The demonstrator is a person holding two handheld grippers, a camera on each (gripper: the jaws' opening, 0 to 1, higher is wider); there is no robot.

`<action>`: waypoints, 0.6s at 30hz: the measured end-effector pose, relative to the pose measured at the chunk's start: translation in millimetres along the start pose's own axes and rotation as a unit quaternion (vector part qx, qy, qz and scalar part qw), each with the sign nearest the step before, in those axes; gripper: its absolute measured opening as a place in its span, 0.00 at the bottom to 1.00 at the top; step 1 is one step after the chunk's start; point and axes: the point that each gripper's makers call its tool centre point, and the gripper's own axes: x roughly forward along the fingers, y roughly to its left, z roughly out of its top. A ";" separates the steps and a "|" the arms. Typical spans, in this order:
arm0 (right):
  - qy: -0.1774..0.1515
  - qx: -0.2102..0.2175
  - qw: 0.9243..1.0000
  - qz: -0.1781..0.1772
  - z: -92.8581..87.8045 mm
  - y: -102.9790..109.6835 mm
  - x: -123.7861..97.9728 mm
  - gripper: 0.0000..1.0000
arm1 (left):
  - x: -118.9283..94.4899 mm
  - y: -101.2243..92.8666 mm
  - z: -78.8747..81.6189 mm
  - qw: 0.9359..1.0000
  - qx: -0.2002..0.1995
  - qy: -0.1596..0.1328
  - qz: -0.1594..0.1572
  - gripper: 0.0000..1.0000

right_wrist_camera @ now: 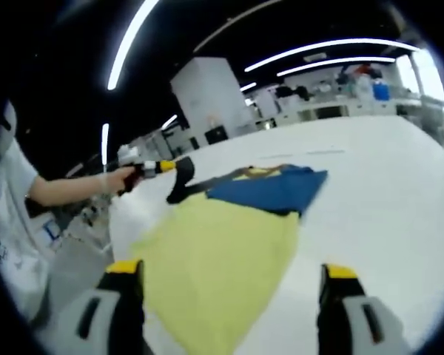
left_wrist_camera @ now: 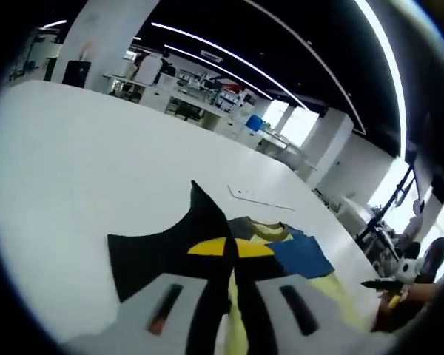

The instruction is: Fold the garment on the visible template until the final outline fits inside the template.

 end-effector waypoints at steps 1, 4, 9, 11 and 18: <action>-0.001 0.001 1.000 -0.001 -0.4 -0.5 -0.4 1.00 | 6.2 -4.0 0.8 1.000 0.003 0.001 -0.006 0.00; 0.002 0.004 1.000 0.001 -3.9 -0.5 -0.6 1.00 | 28.7 -27.2 -3.4 1.000 -0.014 0.001 -0.027 0.00; 0.005 0.004 1.000 0.003 -6.4 -0.6 -0.3 1.00 | 59.6 -44.6 -7.8 0.999 -0.014 0.012 -0.051 0.00; 0.002 0.007 1.000 0.002 -6.1 -1.8 -0.5 1.00 | 67.9 -59.9 -12.4 0.998 -0.016 0.016 -0.063 0.00; 0.003 0.016 1.000 0.000 -11.9 -3.8 -3.0 1.00 | 96.3 -100.4 -27.6 0.994 -0.023 0.029 -0.101 0.00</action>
